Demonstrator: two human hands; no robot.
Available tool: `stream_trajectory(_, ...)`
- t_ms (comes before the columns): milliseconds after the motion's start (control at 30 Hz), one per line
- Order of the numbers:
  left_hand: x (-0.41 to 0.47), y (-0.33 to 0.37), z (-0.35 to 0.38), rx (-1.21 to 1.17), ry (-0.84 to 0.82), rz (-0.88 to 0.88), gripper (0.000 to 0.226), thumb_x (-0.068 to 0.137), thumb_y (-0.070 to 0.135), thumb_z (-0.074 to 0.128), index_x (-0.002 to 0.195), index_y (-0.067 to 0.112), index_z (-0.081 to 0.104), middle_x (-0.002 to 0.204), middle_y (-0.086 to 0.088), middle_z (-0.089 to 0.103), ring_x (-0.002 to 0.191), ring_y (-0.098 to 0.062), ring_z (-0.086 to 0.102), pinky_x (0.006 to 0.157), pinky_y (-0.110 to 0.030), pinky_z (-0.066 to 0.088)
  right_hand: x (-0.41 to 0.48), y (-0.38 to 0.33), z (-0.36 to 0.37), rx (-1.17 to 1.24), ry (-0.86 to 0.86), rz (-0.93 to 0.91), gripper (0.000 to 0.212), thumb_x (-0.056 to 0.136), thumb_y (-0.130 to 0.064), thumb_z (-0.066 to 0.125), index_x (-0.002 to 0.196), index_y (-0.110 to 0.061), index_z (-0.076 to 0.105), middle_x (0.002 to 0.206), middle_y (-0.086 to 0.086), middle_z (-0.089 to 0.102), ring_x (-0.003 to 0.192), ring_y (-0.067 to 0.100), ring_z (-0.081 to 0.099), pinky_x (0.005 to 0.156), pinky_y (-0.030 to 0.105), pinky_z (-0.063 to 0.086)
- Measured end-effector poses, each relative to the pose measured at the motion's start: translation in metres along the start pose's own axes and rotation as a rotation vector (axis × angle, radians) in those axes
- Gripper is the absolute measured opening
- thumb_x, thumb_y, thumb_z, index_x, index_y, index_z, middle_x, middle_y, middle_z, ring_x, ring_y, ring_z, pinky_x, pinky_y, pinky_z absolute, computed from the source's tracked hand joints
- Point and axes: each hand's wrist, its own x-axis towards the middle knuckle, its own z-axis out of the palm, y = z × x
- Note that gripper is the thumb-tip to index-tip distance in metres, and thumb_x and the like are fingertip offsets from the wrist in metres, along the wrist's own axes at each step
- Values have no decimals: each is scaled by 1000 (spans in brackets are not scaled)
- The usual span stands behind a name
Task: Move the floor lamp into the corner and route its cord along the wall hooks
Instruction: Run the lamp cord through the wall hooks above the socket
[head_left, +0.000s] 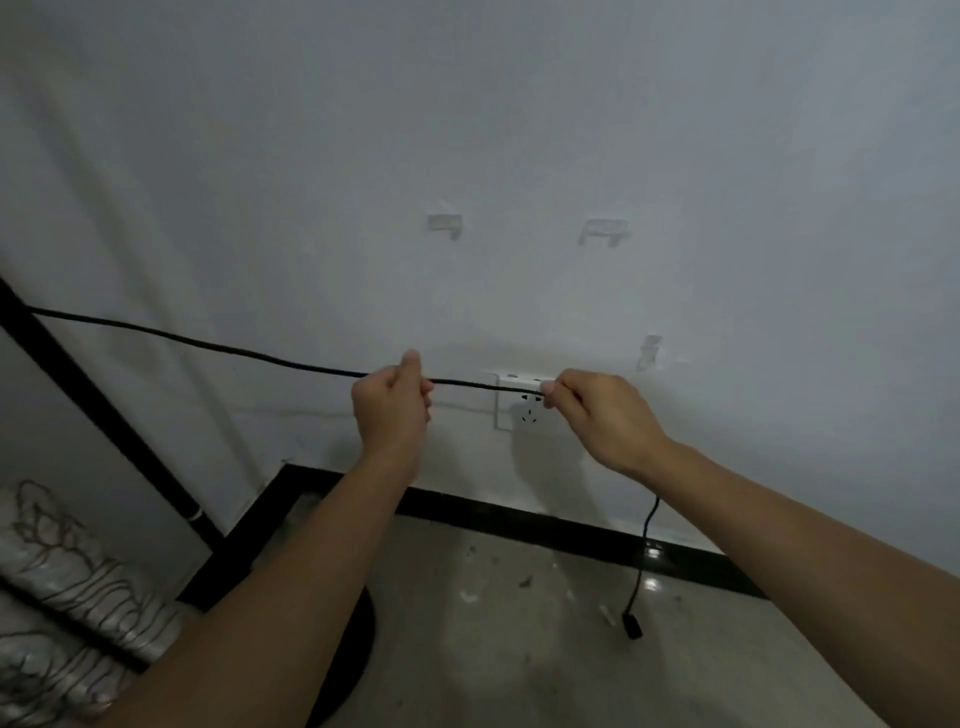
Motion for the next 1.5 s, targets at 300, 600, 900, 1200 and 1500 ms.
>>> stream_trajectory(300,13,-16,5,436,-342,547,22,92,21,57,105,7,68,97,-14,68,79,-25,61,76,-40,53,42,-35,-33,-57,29,-147,22,96,-32,54,95,-15,69,66,-12,55,67,14,53,65,30,39)
stream_trajectory(600,56,24,11,-30,-133,348,14,85,21,65,71,21,66,65,3,65,58,-9,57,59,-25,45,108,-90,-65,-155,292,-209,16,89,-34,65,89,-19,68,71,-6,59,70,18,57,67,32,46)
stream_trajectory(900,69,36,23,-284,-36,94,13,84,18,66,71,18,68,73,-6,71,46,-12,53,48,-26,46,145,-116,-53,-333,417,-157,21,91,-37,58,95,-19,66,90,7,71,84,31,63,66,33,44)
stream_trajectory(1200,66,26,19,-106,-112,42,11,82,19,69,74,11,72,67,-4,69,37,-3,51,39,-17,46,94,-79,-36,-79,298,-31,19,95,-33,54,93,-19,68,71,-1,72,60,21,68,64,36,55)
stream_trajectory(1500,36,17,35,171,-53,280,18,87,10,58,100,5,69,93,-16,72,73,-22,60,72,-29,49,33,-23,-60,202,390,173,16,93,-31,62,78,-27,65,62,-3,67,41,7,56,52,26,45)
